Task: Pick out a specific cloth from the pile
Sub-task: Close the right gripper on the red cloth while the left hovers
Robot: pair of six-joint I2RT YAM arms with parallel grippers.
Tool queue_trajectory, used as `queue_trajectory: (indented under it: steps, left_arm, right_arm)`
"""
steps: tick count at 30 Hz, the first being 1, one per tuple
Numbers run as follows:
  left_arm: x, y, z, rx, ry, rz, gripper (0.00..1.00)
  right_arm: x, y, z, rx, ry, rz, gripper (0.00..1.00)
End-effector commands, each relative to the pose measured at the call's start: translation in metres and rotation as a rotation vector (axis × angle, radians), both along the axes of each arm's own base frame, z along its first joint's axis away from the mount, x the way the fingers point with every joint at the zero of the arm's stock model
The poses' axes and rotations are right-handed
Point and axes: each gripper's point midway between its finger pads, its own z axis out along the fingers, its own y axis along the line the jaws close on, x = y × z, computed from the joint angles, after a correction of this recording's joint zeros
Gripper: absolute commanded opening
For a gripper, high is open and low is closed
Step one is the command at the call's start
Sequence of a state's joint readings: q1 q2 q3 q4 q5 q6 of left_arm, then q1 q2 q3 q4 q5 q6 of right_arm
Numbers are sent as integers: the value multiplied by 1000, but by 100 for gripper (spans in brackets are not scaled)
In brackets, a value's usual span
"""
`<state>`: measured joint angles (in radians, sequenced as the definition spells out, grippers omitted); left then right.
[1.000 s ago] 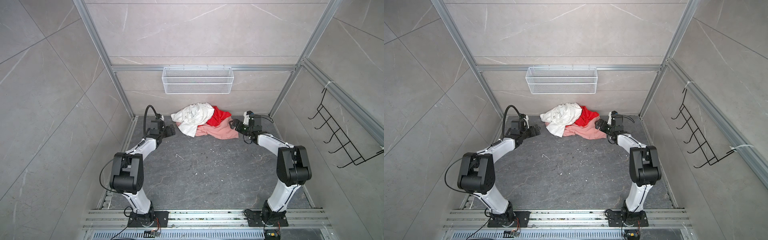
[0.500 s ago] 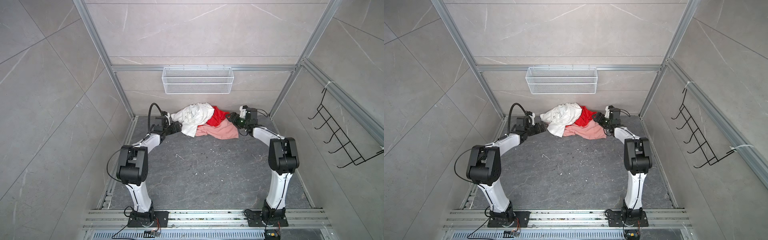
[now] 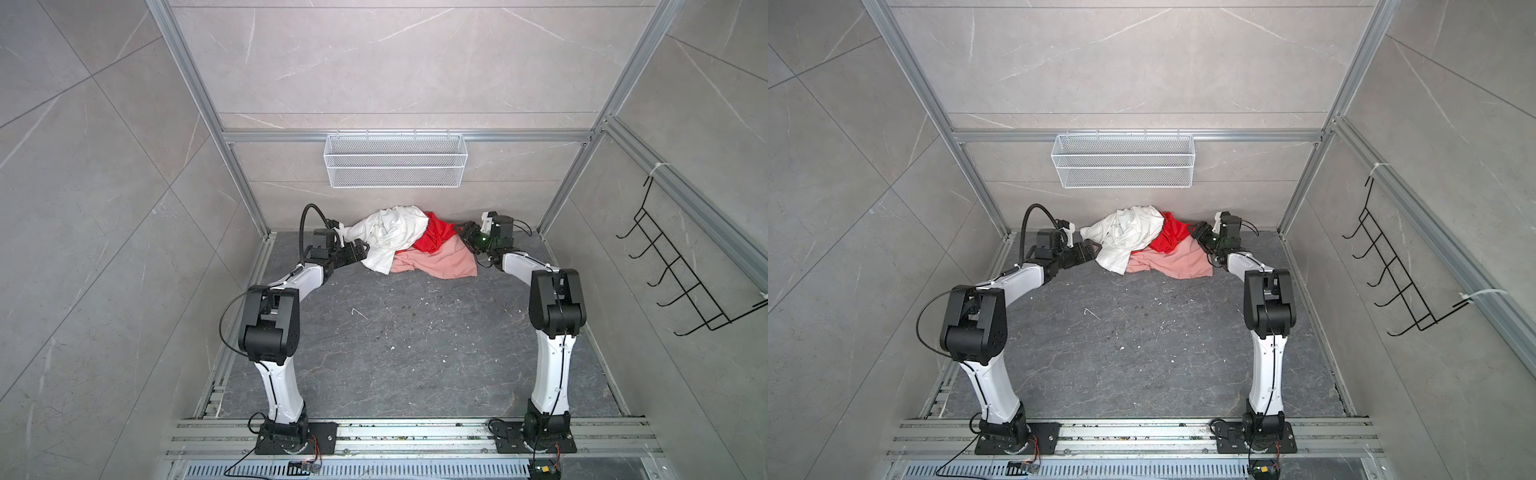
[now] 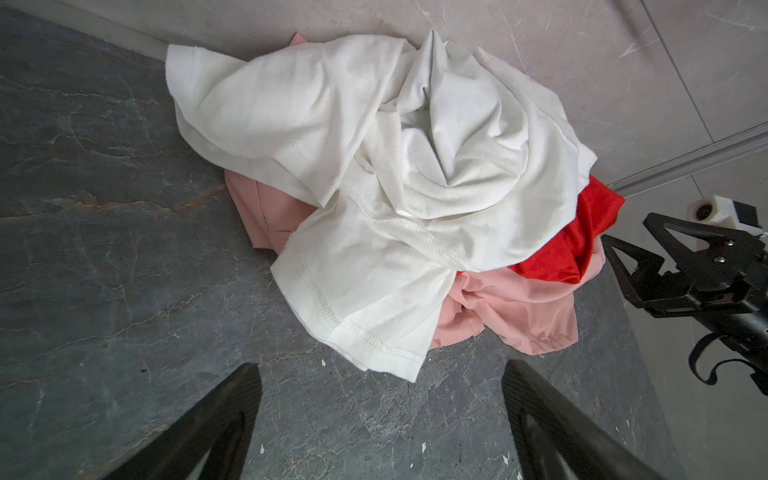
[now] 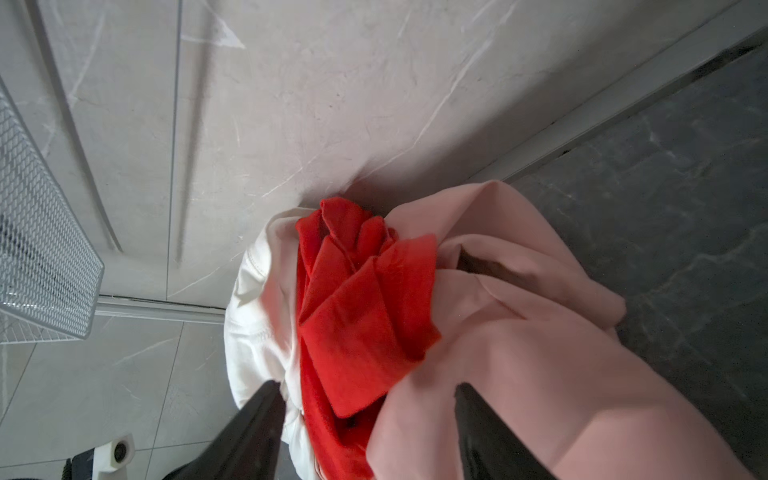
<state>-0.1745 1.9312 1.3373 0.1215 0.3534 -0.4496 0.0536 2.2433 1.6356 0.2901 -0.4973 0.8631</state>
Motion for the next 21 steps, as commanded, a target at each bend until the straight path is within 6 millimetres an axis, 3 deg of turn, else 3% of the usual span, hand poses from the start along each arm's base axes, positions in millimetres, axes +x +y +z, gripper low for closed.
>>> queue_trajectory:
  steps: [1, 11, 21]
  left_arm:
    - [10, -10, 17, -41, -43, -23, 93]
    - [8, -13, 9, -41, -28, -32, 94]
    - [5, -14, 7, -47, -24, -36, 94]
  right_arm:
    - [14, 0, 8, 32, -37, -26, 64]
    - [25, -4, -5, 65, -55, -63, 45]
    - [26, 2, -5, 103, -91, -34, 19]
